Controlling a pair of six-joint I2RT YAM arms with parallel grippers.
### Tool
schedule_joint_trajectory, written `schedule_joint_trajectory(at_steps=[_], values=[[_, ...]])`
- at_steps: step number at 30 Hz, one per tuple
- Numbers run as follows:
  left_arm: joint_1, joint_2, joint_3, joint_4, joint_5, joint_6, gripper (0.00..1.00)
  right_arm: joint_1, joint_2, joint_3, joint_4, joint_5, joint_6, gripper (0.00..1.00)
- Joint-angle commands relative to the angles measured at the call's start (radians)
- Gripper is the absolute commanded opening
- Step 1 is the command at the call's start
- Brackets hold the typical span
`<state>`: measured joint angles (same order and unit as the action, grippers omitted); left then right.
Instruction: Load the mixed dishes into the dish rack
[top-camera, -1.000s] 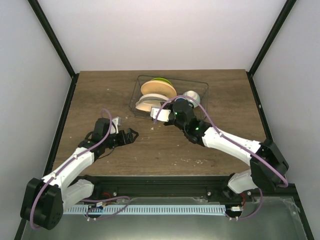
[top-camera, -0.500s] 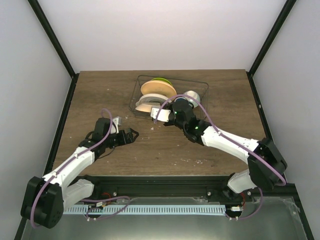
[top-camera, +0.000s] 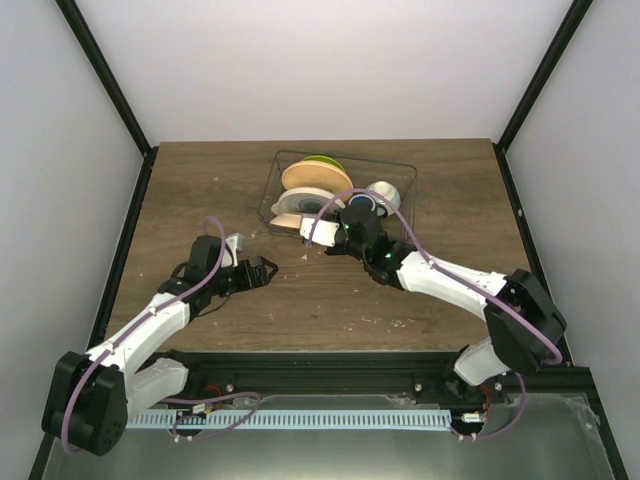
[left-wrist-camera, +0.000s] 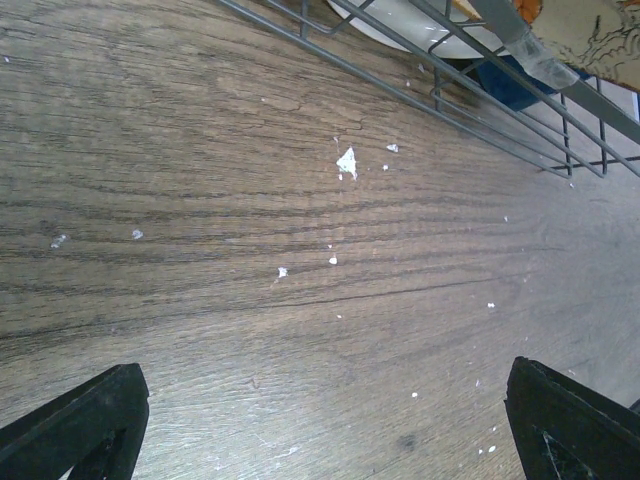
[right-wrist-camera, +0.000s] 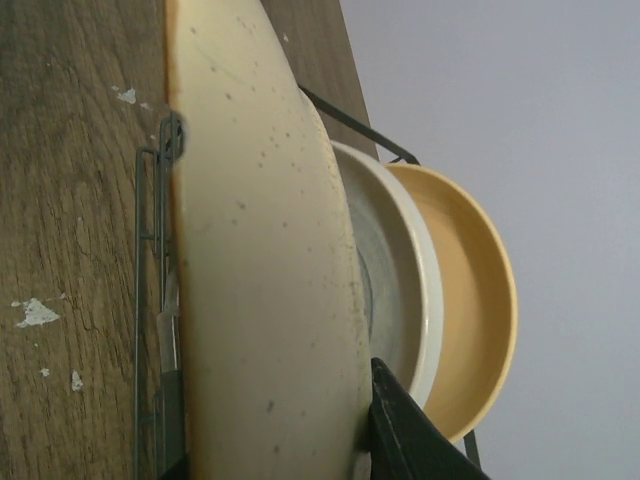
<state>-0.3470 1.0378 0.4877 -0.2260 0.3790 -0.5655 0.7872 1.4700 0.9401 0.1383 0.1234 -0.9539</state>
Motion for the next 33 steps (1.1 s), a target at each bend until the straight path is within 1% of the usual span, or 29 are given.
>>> schedule_joint_trajectory(at_steps=[1,6,8,13,18,22,27,28,31,33], values=[[-0.001,0.002,0.000,0.011,0.011,0.015,0.99,-0.008,0.013,0.013,0.127,0.005,0.020,0.01],[-0.001,0.002,0.001,0.009,0.010,0.018,0.99,-0.015,0.023,0.016,0.126,-0.006,0.030,0.01],[-0.001,0.005,0.000,0.010,0.010,0.018,0.99,-0.023,0.025,0.031,0.095,-0.028,0.043,0.01],[0.000,0.008,0.006,0.010,0.015,0.016,0.99,-0.066,0.079,0.152,-0.097,-0.131,0.113,0.01],[0.000,0.010,0.017,0.004,0.018,0.018,0.99,-0.084,0.181,0.260,-0.238,-0.164,0.134,0.01],[0.000,0.008,0.017,0.000,0.020,0.018,0.99,-0.086,0.225,0.275,-0.247,-0.178,0.143,0.01],[0.000,-0.003,0.016,-0.011,0.017,0.018,0.99,-0.087,0.223,0.262,-0.230,-0.184,0.152,0.01],[0.000,-0.005,0.016,-0.012,0.015,0.018,0.99,-0.087,0.219,0.260,-0.231,-0.180,0.152,0.05],[0.000,-0.006,0.021,-0.013,0.012,0.015,0.99,-0.087,0.202,0.256,-0.240,-0.171,0.155,0.22],[0.000,-0.003,0.024,-0.013,0.012,0.014,0.99,-0.088,0.187,0.250,-0.232,-0.154,0.166,0.30]])
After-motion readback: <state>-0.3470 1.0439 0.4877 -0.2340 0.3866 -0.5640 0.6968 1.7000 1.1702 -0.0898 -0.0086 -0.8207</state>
